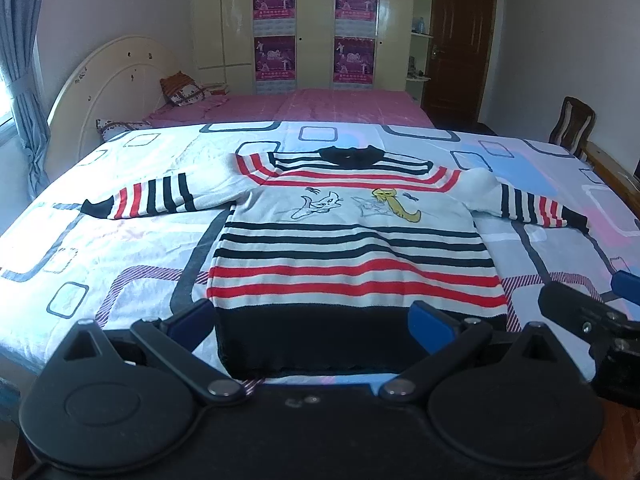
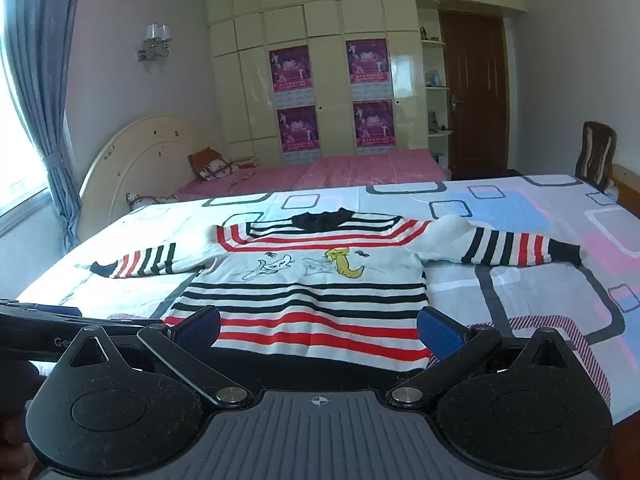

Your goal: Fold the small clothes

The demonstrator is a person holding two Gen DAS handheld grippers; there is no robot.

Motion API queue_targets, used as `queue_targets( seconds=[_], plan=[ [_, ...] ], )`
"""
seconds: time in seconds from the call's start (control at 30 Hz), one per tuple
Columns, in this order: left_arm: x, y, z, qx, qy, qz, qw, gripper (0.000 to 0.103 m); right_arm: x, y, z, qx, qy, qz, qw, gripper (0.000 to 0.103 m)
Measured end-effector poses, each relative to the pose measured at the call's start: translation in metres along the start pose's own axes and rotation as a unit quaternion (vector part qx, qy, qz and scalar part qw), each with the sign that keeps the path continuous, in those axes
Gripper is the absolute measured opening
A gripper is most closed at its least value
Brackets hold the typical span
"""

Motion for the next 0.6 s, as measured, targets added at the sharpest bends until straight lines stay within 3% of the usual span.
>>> queue_targets(
  seconds=[0.6],
  plan=[
    [0.0042, -0.0050, 0.0053, 0.007, -0.001, -0.007, 0.9999, 0.103, 0.0037, 0.0043, 0.0056, -0.001, -0.001, 0.003, 1.000, 0.103]
  ],
)
Point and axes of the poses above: each gripper's, at about its wrist camera, not at the fingertips, and z roughly the way its jaws point, y to its right, x to its top, the point moved 7 cm from there along z, roughly the way its jaws point, and after that the axes turned 15 degrees about z, right-handed, at the moved point
